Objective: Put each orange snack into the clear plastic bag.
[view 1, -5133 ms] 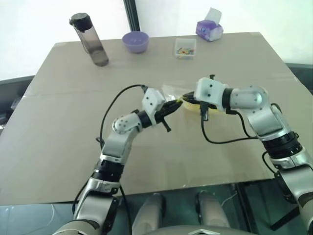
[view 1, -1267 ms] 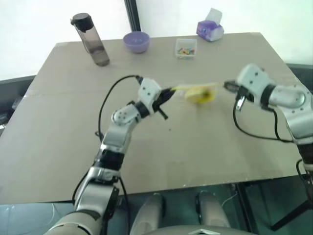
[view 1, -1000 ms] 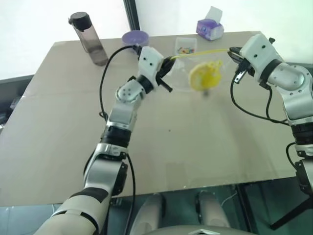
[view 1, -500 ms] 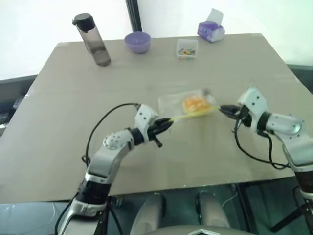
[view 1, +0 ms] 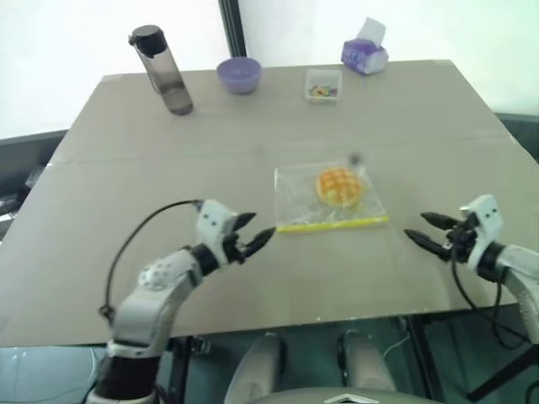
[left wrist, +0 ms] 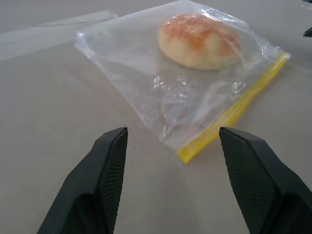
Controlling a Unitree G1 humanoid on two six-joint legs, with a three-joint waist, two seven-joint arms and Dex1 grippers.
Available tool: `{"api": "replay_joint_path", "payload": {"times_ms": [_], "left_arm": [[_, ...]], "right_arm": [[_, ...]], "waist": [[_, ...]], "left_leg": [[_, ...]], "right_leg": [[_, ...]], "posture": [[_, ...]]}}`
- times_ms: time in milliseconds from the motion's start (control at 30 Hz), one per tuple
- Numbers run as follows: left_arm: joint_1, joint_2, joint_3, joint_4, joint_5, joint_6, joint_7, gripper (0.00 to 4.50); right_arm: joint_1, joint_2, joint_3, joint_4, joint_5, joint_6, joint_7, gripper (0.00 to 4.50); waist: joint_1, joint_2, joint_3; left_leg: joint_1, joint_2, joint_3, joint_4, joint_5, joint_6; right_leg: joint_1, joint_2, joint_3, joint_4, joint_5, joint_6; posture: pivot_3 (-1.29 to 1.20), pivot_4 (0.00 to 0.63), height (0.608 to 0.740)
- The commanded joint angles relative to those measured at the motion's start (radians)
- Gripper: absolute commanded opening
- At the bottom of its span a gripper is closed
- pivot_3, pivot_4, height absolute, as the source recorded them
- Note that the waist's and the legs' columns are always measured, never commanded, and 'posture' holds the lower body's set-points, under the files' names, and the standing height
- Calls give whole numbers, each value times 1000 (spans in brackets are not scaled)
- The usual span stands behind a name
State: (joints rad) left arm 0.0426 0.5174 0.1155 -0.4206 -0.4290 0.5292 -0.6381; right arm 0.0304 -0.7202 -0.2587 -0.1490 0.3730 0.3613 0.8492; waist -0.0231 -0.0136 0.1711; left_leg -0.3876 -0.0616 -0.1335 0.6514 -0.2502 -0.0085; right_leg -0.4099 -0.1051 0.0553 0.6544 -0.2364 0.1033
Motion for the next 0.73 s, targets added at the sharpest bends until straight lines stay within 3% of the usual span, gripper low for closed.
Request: {"api": "replay_joint_path", "payload": {"times_ms": [33,300,733], "left_arm": [[100,54,112,-137,-89,39,-33,3175],[239,100,252,-243,-175,88,-18,3175],[287,104,270,-271,-154,61,9,3175]], "right_arm": [[45,-45,-117,-52,103,45,61,2793],[96,-118,-197,-20,145,79,115,2793],[76,-140,-175,-13,157,99,135,2793]], "waist": [[0,0,0],[9,0,0],[10,0,0]], "left_leg": [[0,0,0,0,0,0],[7,2,0,-1,-1,1],[7,2,0,-2,-1,2]], "right_leg": [[0,0,0,0,0,0],[10,0,-2,-7,0,0],[13,0,-3,-12,0,0]], "posture": [[0,150,739],[0,150,739],[0,150,739]]}}
